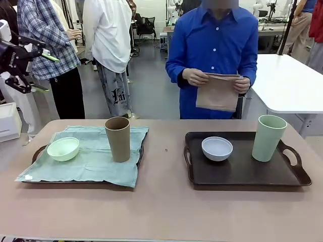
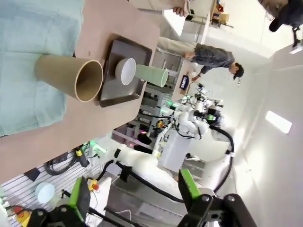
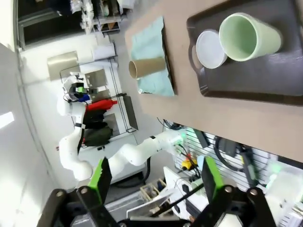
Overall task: Set up a tray with a mat and arrange the tableware.
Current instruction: Pick up the Picnic Bowl and Reusable plastic cup from the Handle tray in front of the human's position and hold them in the air.
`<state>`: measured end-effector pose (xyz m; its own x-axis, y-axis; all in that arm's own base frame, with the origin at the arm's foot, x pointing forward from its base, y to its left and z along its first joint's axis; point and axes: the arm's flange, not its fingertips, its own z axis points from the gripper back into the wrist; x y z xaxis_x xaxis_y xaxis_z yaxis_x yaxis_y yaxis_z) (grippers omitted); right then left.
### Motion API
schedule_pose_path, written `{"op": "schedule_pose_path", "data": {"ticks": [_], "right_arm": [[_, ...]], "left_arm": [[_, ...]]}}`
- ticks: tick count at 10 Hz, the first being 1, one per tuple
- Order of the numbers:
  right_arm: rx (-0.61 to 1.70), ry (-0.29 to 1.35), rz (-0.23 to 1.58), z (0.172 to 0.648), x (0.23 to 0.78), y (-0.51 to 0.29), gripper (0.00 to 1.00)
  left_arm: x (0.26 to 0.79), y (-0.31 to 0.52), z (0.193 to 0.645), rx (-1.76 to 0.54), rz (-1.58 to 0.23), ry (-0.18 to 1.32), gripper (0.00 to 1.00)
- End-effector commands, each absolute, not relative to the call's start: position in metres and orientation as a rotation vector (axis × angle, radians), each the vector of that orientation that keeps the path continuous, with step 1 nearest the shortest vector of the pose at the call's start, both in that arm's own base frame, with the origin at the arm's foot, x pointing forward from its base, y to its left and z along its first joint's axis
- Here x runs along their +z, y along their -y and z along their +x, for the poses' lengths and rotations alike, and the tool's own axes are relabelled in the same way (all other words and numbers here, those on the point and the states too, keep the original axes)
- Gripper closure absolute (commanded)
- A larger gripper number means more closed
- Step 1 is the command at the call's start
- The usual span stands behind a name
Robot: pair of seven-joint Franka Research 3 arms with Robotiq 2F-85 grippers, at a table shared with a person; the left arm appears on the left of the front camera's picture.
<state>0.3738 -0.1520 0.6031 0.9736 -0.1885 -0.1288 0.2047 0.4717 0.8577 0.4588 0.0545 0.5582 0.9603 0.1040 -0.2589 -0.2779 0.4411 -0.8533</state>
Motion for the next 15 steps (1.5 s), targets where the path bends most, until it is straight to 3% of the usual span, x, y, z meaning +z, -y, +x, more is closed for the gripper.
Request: {"op": "schedule_pose_path", "data": {"ticks": [1,7,9,10,15], "right_arm": [[-0.239,0.015,1.177,0.352,0.58,0.177,0.0],[-0.285,0.1,1.255,0.307,0.56,0.23,0.0],[-0.237,0.088,1.16,0.308,0.561,0.213,0.0],[-0.302,0.081,1.221,0.308,0.561,0.234,0.0],[-0.302,0.081,1.221,0.308,0.561,0.234,0.0]], "left_arm": [[0.552,-0.07,0.466,0.236,-1.152,-0.203,0.0],[0.553,-0.125,0.451,0.291,-1.211,-0.147,0.0],[0.554,-0.107,0.445,0.279,-1.084,-0.145,0.0],[0.55,-0.126,0.451,0.318,-1.192,-0.157,0.0],[0.55,-0.126,0.451,0.318,-1.192,-0.157,0.0]]}}
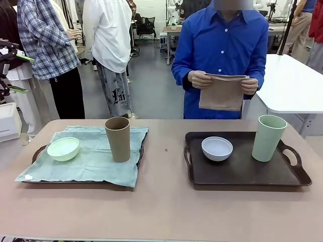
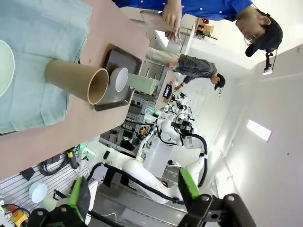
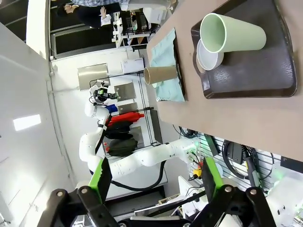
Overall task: Set up a tray with a mat and arrange the tableware.
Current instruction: Pick up the Picnic Bowl and Reusable plastic cup from the Handle tray in front of the human's position and hold them in the air.
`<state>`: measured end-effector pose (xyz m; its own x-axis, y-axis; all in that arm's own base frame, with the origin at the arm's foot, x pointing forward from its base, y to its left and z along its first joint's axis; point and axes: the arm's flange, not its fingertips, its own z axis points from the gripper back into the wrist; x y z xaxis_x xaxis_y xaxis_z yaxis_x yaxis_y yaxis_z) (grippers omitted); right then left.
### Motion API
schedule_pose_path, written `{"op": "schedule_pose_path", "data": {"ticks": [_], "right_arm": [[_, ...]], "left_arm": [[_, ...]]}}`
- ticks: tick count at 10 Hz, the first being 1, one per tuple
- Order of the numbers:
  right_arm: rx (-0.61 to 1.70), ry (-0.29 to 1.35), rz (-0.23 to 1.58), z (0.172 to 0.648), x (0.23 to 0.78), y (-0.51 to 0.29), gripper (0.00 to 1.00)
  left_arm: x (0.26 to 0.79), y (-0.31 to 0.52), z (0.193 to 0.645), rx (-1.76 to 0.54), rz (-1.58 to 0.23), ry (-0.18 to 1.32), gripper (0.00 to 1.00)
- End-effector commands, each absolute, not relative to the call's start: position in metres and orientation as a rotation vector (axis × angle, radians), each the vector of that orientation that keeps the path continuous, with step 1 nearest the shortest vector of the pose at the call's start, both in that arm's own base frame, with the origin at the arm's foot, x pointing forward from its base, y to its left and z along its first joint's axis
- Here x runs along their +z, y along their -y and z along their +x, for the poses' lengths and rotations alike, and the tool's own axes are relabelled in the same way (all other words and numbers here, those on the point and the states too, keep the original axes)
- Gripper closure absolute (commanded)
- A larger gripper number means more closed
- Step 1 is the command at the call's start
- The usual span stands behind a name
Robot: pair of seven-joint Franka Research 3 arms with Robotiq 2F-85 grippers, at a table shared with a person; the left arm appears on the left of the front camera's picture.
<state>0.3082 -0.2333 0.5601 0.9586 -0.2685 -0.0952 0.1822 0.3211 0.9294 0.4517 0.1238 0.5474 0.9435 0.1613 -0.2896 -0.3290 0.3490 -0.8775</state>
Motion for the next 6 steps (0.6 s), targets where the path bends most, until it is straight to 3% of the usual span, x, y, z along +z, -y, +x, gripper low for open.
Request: {"op": "schedule_pose_path", "data": {"ticks": [1,6], "right_arm": [[-0.302,0.081,1.221,0.3077,0.5614,0.2336,0.0],[-0.302,0.081,1.221,0.3077,0.5614,0.2336,0.0]], "left_arm": [[0.5496,-0.1258,0.4507,0.318,-1.192,-0.157,0.0],[0.5496,-0.1258,0.4507,0.318,-1.192,-0.157,0.0]]}}
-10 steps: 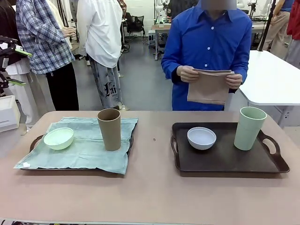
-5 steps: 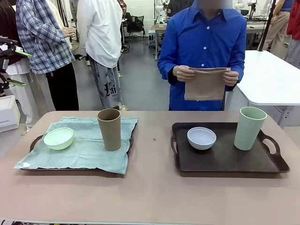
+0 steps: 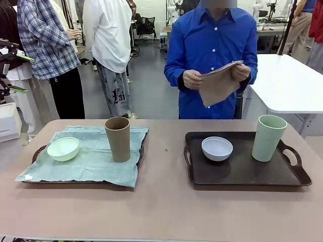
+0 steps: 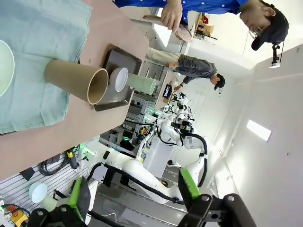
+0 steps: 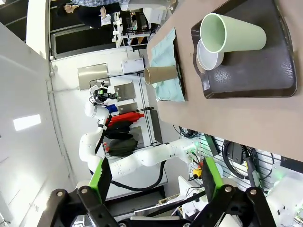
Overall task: Set up a tray with a mat and arrange the tableware.
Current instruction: Pick up the Picnic Bowl and Reusable plastic cup from the Handle tray in front of the human's position and hold them in the air.
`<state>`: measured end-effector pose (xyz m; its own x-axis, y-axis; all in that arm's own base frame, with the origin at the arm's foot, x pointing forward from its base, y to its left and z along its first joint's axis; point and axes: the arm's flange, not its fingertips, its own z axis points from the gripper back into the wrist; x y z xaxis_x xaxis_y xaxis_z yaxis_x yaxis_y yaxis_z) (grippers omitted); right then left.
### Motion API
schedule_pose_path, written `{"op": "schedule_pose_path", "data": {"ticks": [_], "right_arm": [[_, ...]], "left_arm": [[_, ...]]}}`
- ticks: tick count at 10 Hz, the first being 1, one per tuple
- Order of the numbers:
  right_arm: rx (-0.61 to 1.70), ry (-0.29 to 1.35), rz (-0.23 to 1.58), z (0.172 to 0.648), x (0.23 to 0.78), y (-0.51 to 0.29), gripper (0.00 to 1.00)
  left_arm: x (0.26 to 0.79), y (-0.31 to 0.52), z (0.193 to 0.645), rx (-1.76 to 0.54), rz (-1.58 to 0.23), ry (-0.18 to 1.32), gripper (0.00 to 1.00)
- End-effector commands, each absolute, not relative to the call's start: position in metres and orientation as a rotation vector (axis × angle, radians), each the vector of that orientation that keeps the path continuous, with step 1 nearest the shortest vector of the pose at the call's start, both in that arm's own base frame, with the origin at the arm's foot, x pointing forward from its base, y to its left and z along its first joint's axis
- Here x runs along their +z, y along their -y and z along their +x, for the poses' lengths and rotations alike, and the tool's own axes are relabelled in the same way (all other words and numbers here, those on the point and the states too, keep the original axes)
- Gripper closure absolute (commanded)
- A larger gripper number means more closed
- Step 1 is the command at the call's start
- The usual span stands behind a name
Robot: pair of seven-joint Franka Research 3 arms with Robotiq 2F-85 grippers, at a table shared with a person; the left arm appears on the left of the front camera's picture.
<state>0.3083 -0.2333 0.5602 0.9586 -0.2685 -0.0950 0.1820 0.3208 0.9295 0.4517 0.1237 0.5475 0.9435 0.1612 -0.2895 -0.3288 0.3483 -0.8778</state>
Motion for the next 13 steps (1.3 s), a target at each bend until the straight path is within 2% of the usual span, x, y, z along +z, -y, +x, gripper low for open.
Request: {"op": "schedule_pose_path", "data": {"ticks": [1,2,4,8,9,11,13], "right_arm": [[-0.302,0.081,1.221,0.308,0.561,0.234,0.0],[-0.296,0.082,1.209,0.308,0.56,0.233,0.0],[0.003,0.01,1.263,0.339,0.561,0.228,0.0],[0.61,0.031,1.284,0.382,0.56,0.224,0.0],[0.652,0.11,1.275,0.389,0.557,0.225,0.0],[0.588,0.315,1.208,0.397,0.549,0.229,0.0],[0.545,0.454,1.135,0.393,0.552,0.235,0.0]], "left_arm": [[0.55,-0.126,0.451,0.318,-1.192,-0.157,0.0],[0.547,-0.124,0.452,0.319,-1.174,-0.162,0.0],[0.551,-0.08,0.453,0.278,-0.963,-0.181,0.0],[0.564,0.034,0.472,0.332,-0.66,-0.164,0.0],[0.568,0.062,0.476,0.336,-0.627,-0.139,0.0],[0.568,0.117,0.48,0.333,-0.569,-0.091,0.0],[0.567,0.159,0.478,0.308,-0.545,-0.064,0.0]]}}
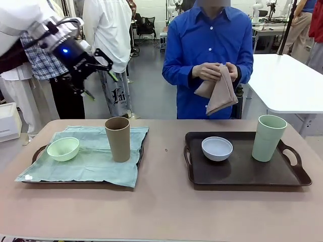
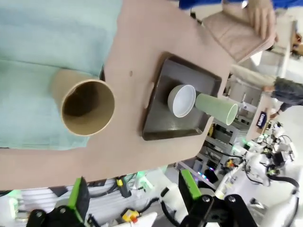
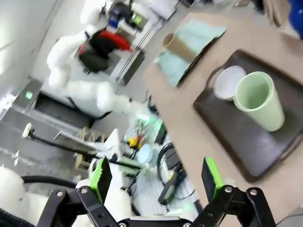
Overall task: Set up a tray with a mat and arrange the tableware.
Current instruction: Pick up the Picnic Bowl and Reusable plastic cup from the Handle tray in front of the human's position and hold them in the air.
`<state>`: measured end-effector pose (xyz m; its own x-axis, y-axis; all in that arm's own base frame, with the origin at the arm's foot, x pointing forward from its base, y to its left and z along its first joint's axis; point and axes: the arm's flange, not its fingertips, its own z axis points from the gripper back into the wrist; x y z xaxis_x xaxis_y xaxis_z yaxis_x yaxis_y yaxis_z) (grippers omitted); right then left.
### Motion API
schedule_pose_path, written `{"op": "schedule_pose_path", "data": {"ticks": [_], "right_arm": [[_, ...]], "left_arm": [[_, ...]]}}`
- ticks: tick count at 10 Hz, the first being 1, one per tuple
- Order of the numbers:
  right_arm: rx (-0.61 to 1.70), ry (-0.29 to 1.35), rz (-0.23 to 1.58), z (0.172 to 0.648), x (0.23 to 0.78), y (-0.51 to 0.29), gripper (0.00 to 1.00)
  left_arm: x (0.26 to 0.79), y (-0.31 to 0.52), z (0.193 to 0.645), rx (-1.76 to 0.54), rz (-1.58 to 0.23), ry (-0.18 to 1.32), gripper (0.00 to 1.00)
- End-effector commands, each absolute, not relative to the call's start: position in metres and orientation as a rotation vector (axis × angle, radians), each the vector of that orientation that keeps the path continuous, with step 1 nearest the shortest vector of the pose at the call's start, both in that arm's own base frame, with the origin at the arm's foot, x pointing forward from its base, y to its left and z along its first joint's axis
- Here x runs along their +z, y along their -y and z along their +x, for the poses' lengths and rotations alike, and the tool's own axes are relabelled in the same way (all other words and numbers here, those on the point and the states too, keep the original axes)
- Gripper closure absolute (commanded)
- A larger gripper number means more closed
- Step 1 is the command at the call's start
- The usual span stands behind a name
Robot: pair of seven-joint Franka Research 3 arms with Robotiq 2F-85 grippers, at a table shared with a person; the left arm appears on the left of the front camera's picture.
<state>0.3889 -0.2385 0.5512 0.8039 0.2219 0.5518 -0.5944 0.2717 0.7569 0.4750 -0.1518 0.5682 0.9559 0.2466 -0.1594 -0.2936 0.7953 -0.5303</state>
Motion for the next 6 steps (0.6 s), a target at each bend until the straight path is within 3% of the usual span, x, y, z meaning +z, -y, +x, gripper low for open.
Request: {"op": "schedule_pose_path", "data": {"ticks": [1,3,6], "right_arm": [[0.516,0.557,1.065,0.387,0.558,0.24,0.0],[0.5,0.663,0.962,0.382,0.563,0.247,0.0],[0.496,0.597,1.024,0.386,0.572,0.265,0.0]], "left_arm": [[0.566,0.177,0.476,0.295,-0.54,-0.037,0.0],[0.564,0.206,0.476,0.283,-0.524,-0.004,0.0],[0.565,0.198,0.472,0.254,-0.561,-0.033,0.0]]}}
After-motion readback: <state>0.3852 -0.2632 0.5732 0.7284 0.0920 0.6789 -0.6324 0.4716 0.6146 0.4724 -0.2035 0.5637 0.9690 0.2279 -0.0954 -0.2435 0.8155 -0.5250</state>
